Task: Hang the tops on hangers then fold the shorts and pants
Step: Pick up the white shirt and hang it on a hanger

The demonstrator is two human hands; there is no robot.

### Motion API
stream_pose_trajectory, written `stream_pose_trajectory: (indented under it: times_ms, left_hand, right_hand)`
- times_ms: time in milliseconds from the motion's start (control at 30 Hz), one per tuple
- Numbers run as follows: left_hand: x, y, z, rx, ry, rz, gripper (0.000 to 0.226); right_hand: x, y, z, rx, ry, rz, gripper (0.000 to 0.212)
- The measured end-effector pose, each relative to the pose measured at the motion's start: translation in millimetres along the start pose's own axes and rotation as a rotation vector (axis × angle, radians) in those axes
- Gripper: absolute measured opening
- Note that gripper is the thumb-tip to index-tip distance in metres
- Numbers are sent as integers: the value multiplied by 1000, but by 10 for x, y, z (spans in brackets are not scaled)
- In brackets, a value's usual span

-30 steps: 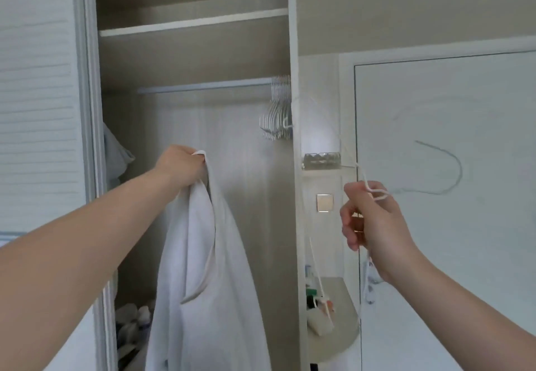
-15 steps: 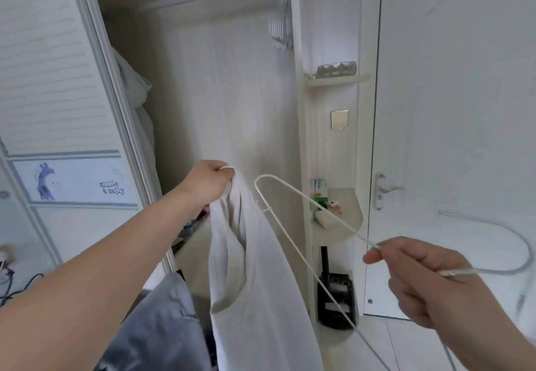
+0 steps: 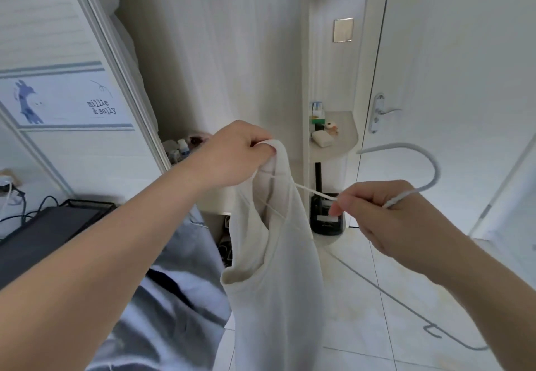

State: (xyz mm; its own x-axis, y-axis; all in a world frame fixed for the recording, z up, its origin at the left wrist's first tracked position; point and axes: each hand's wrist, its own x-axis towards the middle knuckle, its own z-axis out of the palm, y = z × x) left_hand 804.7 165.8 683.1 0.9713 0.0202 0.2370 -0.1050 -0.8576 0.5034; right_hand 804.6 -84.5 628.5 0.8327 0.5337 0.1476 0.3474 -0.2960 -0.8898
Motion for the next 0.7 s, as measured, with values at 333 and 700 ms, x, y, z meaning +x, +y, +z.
stream_pose_trajectory:
  times_ms: [333,700]
  left_hand:
    - [-432,293,333,-52,-299,90,20]
    - [-670,-186,193,388,-148,382,30]
  right_hand:
    - [57,311,640,502,-88,46,41]
    - [-49,588,234,438,-162,-64,14]
